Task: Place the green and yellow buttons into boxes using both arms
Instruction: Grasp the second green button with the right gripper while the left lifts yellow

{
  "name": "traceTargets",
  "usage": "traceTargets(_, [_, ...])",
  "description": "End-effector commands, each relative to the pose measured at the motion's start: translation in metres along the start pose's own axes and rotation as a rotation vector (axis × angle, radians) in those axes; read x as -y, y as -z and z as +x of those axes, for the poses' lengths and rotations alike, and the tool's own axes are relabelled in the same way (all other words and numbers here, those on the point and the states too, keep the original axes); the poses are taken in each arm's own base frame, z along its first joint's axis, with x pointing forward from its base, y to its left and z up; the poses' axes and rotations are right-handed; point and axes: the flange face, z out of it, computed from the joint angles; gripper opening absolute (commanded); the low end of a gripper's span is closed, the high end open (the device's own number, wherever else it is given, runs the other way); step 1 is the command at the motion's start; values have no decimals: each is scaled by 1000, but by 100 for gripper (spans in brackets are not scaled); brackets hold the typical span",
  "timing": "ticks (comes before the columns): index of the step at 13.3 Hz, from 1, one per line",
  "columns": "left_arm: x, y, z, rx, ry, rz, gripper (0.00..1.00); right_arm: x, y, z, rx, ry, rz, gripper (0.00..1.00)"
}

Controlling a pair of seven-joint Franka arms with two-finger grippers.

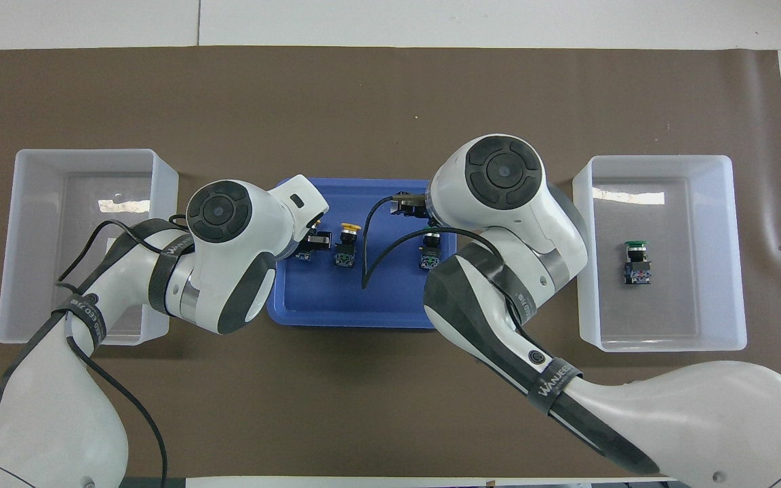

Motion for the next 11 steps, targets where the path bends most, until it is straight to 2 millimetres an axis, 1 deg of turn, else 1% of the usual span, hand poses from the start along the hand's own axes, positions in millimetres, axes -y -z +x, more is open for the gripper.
traceTargets(1, [-6,-1,-7,-6,15,-10,57,6,-34,-19,-21,5,-20,100])
traceTargets(3, [-5,0,-7,-9,15,-10,42,0,-49,-32,6,17,-50,100])
traceTargets(5, [-4,-1,-6,-7,15,-9,24,0,-55,-36,13,19,-50,98])
traceTargets(6, [-3,-1,-6,-7,16,-9,15,-2,-57,-37,16,19,-52,93])
traceTargets(7, [-2,-1,-6,-4,18,-8,4,-1,-58,-38,13,21,-48,85])
traceTargets(8, [-1,0,-6,-4,21,-8,0,-1,-58,-37,11,21,-45,76])
traceTargets(9, [-2,0,-5,-1,21,-7,0,0,-57,-38,10,23,-44,65])
traceTargets(10, [0,5,-5,-4,23,-8,0,0,-57,-38,10,24,-44,58])
traceTargets(11, [1,15,-4,-3,25,-7,0,-1,-58,-37,10,23,-43,58])
